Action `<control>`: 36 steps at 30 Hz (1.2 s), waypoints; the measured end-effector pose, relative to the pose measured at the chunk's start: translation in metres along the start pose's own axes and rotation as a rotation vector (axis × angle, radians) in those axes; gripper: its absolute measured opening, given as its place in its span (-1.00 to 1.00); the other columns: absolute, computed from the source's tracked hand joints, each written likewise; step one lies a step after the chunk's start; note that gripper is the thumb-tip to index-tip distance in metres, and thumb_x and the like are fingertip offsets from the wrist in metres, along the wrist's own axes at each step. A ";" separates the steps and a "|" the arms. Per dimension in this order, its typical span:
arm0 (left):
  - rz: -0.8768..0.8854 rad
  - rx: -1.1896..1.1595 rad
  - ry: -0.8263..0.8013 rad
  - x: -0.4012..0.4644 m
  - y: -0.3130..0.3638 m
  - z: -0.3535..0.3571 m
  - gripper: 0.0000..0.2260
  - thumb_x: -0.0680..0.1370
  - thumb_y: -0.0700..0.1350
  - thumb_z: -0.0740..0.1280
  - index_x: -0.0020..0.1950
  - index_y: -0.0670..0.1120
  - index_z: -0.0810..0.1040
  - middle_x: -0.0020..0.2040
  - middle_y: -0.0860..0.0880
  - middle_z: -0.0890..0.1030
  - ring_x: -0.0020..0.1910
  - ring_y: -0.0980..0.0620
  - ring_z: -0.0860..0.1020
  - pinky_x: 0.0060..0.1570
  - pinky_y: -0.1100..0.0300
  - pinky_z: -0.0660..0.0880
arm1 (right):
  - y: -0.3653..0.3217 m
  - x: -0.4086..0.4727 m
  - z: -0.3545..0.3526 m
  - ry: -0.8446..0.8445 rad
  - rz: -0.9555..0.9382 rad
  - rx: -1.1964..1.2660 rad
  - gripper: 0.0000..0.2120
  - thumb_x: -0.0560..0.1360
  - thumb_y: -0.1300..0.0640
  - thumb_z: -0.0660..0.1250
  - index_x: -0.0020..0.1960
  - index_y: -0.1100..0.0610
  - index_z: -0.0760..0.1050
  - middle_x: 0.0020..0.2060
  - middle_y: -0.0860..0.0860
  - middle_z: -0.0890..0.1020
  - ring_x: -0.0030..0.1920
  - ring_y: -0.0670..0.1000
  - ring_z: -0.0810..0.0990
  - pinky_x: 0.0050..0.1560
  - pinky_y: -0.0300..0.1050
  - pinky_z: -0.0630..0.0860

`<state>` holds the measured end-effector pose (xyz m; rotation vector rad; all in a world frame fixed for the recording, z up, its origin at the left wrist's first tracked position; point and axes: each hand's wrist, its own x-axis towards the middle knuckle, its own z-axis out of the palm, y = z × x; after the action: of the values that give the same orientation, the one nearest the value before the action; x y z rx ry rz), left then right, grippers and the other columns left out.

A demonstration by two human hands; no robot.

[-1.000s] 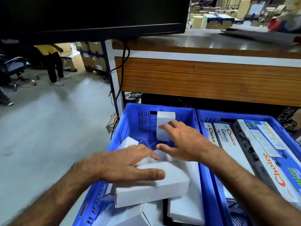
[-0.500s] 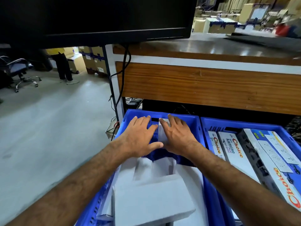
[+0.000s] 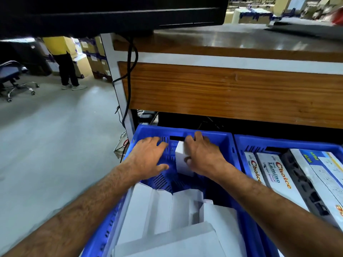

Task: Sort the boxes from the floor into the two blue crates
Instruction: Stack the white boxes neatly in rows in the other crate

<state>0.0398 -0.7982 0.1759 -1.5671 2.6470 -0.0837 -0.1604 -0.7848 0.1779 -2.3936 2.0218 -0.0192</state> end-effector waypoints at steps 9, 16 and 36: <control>0.007 -0.147 0.017 -0.007 -0.021 0.008 -0.20 0.38 0.16 0.55 0.53 0.05 0.31 0.40 0.03 0.45 0.35 -0.02 0.45 0.34 0.06 0.44 | -0.009 -0.005 0.010 -0.019 -0.542 0.042 -0.58 0.40 0.21 0.45 0.17 0.06 0.35 0.09 0.03 0.36 -0.09 0.04 0.37 -0.39 0.00 0.38; 0.063 -0.078 -0.100 -0.001 -0.016 0.006 -0.24 0.39 0.13 0.57 0.51 0.06 0.31 0.36 0.05 0.46 0.30 -0.02 0.47 0.26 0.01 0.49 | 0.013 0.010 0.017 0.031 -0.720 -0.194 -0.74 0.57 0.24 0.03 0.20 0.16 0.39 0.06 0.13 0.37 -0.02 0.13 0.40 -0.38 0.04 0.35; 0.001 0.018 -0.427 0.034 -0.012 0.050 -0.42 0.53 0.10 0.47 0.46 -0.02 0.35 0.36 -0.08 0.40 0.29 -0.12 0.52 0.13 -0.03 0.51 | -0.007 0.019 0.054 -0.358 -0.138 -0.031 -0.43 0.51 -0.08 0.48 0.40 0.10 0.34 0.22 0.14 0.46 0.10 0.19 0.60 0.06 0.07 0.62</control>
<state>0.0378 -0.8342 0.1263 -1.3914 2.3074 0.2042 -0.1497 -0.8021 0.1242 -2.3415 1.7095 0.4104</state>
